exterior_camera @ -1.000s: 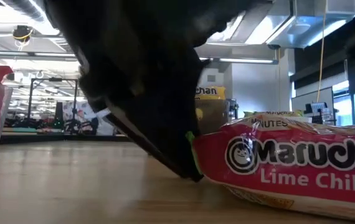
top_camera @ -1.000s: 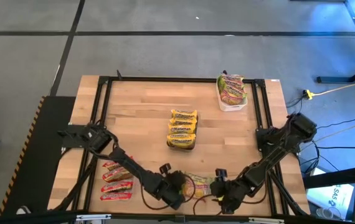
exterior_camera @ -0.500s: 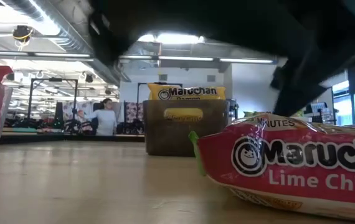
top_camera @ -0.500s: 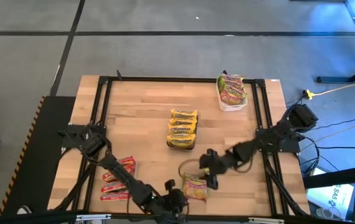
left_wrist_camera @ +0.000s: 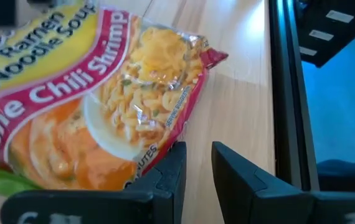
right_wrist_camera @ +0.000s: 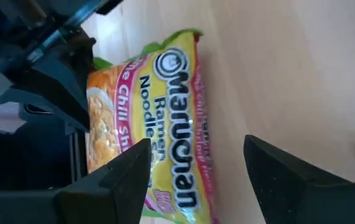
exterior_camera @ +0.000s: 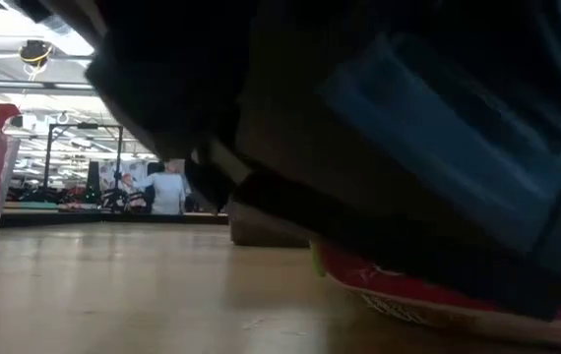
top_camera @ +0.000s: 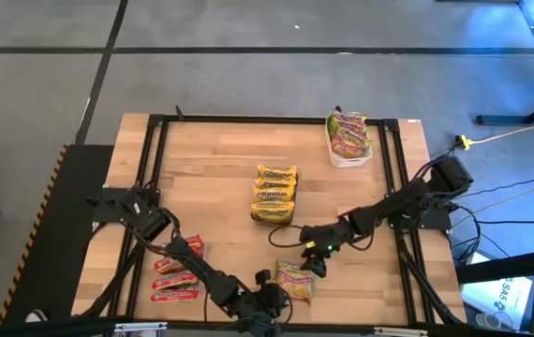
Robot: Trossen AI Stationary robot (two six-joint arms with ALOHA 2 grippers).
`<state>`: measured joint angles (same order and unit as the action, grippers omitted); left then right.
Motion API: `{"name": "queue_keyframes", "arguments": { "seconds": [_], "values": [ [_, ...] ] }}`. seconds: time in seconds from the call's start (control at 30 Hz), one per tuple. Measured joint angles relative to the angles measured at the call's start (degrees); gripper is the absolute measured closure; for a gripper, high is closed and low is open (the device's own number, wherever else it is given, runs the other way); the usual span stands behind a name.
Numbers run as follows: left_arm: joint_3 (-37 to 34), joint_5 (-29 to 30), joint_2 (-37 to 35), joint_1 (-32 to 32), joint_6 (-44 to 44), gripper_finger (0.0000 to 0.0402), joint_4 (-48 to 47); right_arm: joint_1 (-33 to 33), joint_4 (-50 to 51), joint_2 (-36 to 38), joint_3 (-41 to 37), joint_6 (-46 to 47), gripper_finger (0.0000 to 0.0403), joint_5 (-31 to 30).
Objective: Sort Maruchan noodles
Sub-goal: Put the green noodle pack into the white bin
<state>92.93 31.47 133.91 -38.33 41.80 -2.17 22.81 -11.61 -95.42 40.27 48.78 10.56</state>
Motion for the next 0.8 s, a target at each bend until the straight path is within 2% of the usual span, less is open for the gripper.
{"name": "queue_keyframes", "arguments": {
  "seconds": [0.23, 0.53, 0.8],
  "values": [
    [0.1, -0.8, 0.4, 0.6, 0.2, 0.0331, 0.2, 0.0, -5.6, -4.7, 0.0, 2.4, 0.0164, 4.2],
    [0.1, -1.3, 0.4, 1.8, 0.3, 0.0331, -1.9, -0.1, -12.0, -9.1, 0.3, 6.8, 0.0101, 8.3],
    [0.1, -2.9, 0.4, 3.4, -0.9, 0.0331, -2.5, -0.1, -17.1, -10.5, 0.3, 9.2, 0.011, 11.6]
  ]
}}
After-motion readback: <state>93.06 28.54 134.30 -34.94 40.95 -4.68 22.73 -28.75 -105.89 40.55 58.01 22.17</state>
